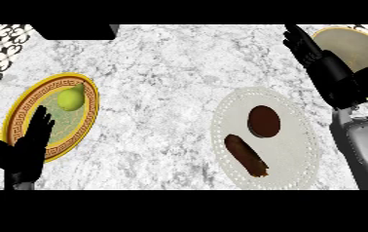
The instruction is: Pick the cupcake from the placemat and place it in the bowl
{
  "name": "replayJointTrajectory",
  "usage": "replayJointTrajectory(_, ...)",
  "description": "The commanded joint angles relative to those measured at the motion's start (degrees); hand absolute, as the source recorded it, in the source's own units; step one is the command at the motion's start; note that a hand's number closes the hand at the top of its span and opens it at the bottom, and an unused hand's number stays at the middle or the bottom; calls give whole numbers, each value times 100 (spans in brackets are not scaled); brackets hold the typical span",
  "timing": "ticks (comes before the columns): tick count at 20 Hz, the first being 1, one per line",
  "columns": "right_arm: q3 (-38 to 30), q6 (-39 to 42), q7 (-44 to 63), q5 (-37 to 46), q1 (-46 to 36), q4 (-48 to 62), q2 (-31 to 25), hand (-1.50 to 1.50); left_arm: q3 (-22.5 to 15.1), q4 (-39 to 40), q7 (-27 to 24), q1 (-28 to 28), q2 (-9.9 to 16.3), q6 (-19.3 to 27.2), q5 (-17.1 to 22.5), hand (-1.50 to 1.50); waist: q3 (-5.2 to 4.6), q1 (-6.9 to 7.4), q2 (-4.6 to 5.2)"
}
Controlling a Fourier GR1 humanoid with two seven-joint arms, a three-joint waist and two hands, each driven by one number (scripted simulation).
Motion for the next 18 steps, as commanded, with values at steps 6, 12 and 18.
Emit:
replayJointTrajectory(6, 201, 837, -1315, 240, 609, -541, -396, 150, -1169, -1006, 365, -899, -568, -1024, 242, 0, -129, -390, 49)
replayJointTrajectory(12, 86, -502, -2597, 1254, 2000, -494, -11, -150, -1522, -1126, 755, -1066, -1009, -845, 214, 0, -126, -270, 57)
replayJointTrajectory(18, 591, -458, -1788, 2679, 2301, -1732, -1023, -150, -1566, -1333, 1005, -1079, -1021, -840, 203, 0, -148, -230, 19)
